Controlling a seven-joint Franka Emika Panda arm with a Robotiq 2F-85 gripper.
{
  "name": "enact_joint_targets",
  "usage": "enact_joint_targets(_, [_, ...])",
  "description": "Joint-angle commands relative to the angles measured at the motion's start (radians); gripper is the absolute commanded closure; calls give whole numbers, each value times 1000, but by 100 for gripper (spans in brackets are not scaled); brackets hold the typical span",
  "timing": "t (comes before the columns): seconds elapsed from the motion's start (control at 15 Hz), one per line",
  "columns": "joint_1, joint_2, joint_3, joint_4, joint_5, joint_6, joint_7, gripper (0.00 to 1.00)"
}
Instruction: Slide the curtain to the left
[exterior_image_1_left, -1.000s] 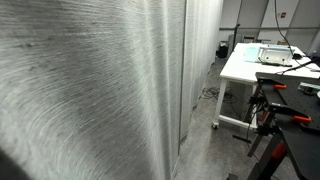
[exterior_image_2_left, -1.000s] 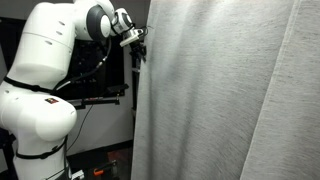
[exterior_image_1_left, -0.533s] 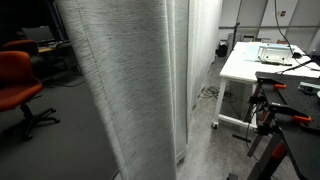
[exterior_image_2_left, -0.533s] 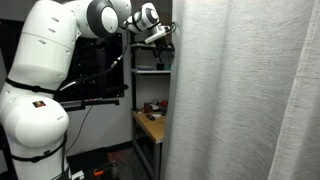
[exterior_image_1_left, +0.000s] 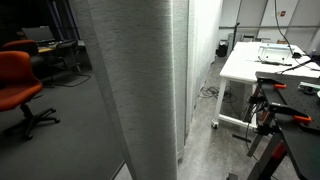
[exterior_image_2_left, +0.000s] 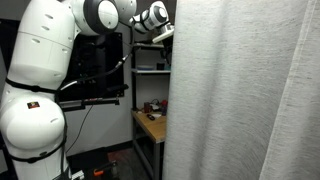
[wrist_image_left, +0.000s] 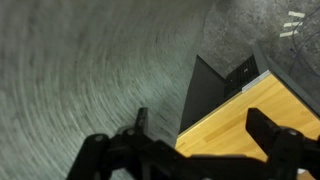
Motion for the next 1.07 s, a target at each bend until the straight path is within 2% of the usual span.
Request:
enact_joint_targets(0.0, [-54,-115,-12,-140,49,7,-2,0])
enact_joint_targets(0.53, [-159,-274,-71,-329,133,38,20,0])
enact_joint_targets(1.0, [-213,-316,-75,-413,209,-96,-20,0])
